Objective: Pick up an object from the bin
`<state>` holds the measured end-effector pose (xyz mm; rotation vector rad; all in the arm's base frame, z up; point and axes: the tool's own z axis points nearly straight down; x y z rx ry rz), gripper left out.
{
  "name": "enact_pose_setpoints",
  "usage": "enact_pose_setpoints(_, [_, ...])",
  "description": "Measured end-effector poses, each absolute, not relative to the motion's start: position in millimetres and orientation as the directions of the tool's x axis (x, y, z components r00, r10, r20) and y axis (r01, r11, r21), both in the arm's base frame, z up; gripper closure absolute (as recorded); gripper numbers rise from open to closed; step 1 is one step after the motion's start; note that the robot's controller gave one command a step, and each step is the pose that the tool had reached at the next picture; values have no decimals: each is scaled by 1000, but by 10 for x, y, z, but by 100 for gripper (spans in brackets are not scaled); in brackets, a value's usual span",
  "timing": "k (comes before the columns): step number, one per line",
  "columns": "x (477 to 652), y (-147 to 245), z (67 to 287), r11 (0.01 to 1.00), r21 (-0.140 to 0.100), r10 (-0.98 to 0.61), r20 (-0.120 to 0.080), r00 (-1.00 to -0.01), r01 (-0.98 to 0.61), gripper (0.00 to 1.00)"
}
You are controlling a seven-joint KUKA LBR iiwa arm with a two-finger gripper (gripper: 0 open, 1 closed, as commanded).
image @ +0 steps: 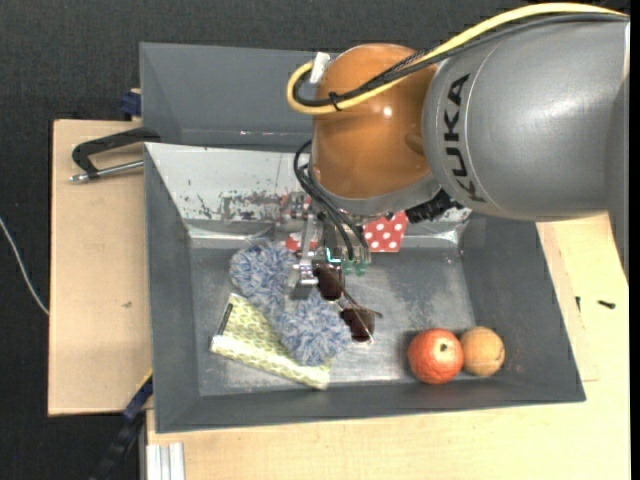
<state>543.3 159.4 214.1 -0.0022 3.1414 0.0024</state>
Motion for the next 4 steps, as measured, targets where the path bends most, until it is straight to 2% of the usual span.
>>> enact_pose_setpoints(1, [5438,1589,2146,1000,2,0,-1,-1000,0,0])
enact_pose_setpoints(2, [5445,1690,1673,1000,3,-23,-8,-1000,-23,0])
enact_pose_setpoints(3, [5846,1858,769,994,16,104,-16,-994,104,100])
enact_pose_setpoints(4, [5846,1857,769,994,16,104,-16,-994,104,100])
